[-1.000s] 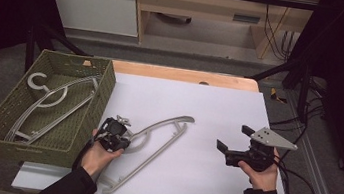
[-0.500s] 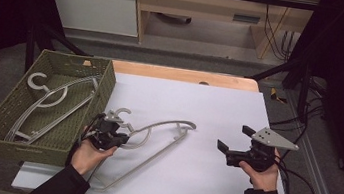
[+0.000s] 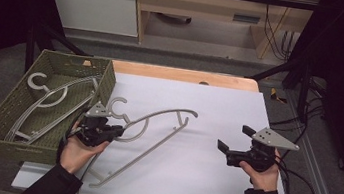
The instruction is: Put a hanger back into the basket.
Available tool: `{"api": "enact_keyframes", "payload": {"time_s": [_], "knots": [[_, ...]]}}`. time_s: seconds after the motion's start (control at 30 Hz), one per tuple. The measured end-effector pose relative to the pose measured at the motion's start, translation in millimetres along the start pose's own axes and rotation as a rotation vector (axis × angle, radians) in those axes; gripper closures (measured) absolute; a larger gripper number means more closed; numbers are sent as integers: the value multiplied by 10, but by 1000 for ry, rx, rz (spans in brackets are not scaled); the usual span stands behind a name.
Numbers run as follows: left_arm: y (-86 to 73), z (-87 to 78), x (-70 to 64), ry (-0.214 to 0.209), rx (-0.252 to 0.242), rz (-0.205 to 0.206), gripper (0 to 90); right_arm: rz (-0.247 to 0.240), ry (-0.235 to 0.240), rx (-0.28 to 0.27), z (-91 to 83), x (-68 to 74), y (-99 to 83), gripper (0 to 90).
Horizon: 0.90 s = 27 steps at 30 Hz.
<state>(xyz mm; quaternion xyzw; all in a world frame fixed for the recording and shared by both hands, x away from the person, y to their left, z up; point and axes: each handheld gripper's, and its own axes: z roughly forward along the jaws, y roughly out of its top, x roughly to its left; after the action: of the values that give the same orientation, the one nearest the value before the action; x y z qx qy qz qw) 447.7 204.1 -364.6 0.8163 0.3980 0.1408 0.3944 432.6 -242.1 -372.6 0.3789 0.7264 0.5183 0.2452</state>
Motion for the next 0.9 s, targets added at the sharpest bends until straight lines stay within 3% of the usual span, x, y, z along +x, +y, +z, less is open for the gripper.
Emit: {"api": "enact_keyframes", "payload": {"time_s": [0.43,0.67,0.9], "knots": [[138,-298,82,56,-74,19,829,0,-7,-4,-17,-11,9,10],[375,-464,133,102,-73,65,829,-2,-7,-11,-34,-20,15,10],[542,-640,280,96,-82,86,828,3,-8,-13,-39,-16,19,10]]}}
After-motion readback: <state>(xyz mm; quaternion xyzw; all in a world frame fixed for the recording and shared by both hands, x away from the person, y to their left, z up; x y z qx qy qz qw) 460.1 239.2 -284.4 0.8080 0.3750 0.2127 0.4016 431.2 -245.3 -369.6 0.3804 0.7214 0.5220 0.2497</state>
